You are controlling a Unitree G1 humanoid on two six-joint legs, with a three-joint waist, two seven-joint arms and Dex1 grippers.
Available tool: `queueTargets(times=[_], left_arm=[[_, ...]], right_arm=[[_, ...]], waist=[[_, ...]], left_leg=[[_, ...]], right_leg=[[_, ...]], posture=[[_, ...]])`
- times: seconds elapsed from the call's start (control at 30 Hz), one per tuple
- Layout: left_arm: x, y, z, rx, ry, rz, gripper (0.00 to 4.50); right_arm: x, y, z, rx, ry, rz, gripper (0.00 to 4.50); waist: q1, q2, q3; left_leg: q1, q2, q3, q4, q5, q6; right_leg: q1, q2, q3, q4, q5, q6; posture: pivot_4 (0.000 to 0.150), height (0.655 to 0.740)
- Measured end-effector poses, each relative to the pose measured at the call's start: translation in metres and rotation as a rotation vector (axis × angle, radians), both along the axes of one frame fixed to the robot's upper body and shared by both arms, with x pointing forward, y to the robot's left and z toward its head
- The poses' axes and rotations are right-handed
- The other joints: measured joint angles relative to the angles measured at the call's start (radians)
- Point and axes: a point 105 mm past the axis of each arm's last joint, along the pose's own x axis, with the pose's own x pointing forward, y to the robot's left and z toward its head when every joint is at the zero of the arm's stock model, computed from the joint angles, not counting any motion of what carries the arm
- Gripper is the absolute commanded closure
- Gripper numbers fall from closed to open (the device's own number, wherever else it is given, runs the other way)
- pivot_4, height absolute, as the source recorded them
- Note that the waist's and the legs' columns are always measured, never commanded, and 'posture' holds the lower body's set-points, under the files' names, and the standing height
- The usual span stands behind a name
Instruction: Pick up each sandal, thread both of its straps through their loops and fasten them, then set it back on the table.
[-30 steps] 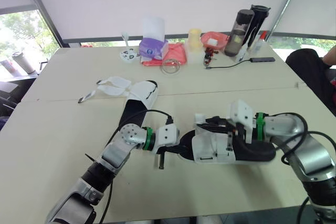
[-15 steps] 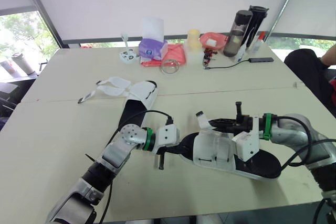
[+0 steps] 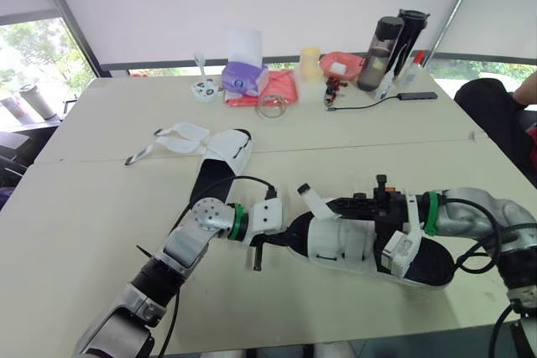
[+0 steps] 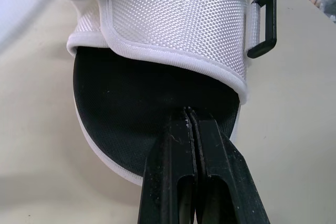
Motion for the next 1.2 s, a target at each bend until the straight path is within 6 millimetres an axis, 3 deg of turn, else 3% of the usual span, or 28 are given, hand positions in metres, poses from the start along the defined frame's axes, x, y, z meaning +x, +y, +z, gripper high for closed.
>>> queueTargets(times=[0.13,0.33,0.57,0.63,0.77,0.93,1.07,1.2], left_arm=[[0.0,-0.001,-0.001,0.0,0.005,0.005,4.5],[0.001,-0.001,-0.001,0.001,0.007,0.003,4.5],[0.001,-0.002,-0.003,0.003,0.016,0.007,4.5],[0.001,-0.003,-0.004,0.001,0.02,0.007,4.5],[0.002,-0.002,-0.004,0.001,0.021,0.007,4.5],[0.002,-0.001,-0.004,0.002,0.024,0.007,4.5],[0.002,-0.001,-0.004,0.001,0.026,0.005,4.5],[0.002,-0.002,-0.004,0.0,0.024,0.001,4.5]], right_arm=[[0.004,-0.002,0.003,0.029,-0.018,-0.026,3.13],[0.008,-0.009,0.011,0.055,-0.061,-0.057,0.07],[0.005,-0.014,0.02,0.114,-0.117,-0.072,0.07],[0.01,-0.021,0.026,0.204,-0.058,-0.164,0.07],[0.026,-0.038,0.027,0.433,0.319,-0.426,0.07],[0.032,-0.038,0.048,0.644,0.665,-0.506,0.07],[0.042,-0.044,0.056,1.048,1.316,-0.593,0.07],[0.036,-0.04,0.059,1.16,1.841,-0.629,0.07]], waist=[[0.0,0.0,0.0],[-0.001,0.0,0.0],[-0.001,0.0,0.0],[-0.001,-0.001,0.001],[-0.007,-0.001,0.001],[-0.014,-0.001,0.001],[-0.014,-0.002,0.001],[-0.014,-0.002,0.001]], left_leg=[[0.0,0.0,0.0,0.0,0.0,0.0],[0.003,0.0,0.0,0.0,0.0,0.0],[0.014,0.0,0.0,-0.002,0.0,0.001],[0.015,0.001,0.0,-0.002,0.0,0.001],[0.015,0.001,0.0,-0.001,-0.001,0.002],[0.015,0.001,0.0,-0.001,-0.001,0.002],[0.013,0.002,-0.001,-0.001,-0.002,0.003],[0.012,0.002,-0.001,-0.002,-0.003,0.004]], right_leg=[[0.0,0.0,0.0,0.001,0.0,0.0],[0.003,0.0,0.001,0.001,0.0,-0.001],[0.014,0.0,0.001,-0.001,-0.003,-0.003],[0.015,0.0,0.001,-0.001,-0.003,-0.003],[0.016,-0.004,0.001,-0.001,-0.003,-0.003],[0.016,-0.005,0.0,-0.001,-0.003,-0.003],[0.015,-0.006,0.0,-0.002,-0.003,-0.003],[0.014,-0.007,0.0,-0.004,-0.004,-0.003]], posture=[[0.15,0.74],[0.15,0.74],[0.15,0.74],[0.15,0.74],[0.15,0.74],[0.15,0.74],[0.15,0.74],[0.15,0.74]])
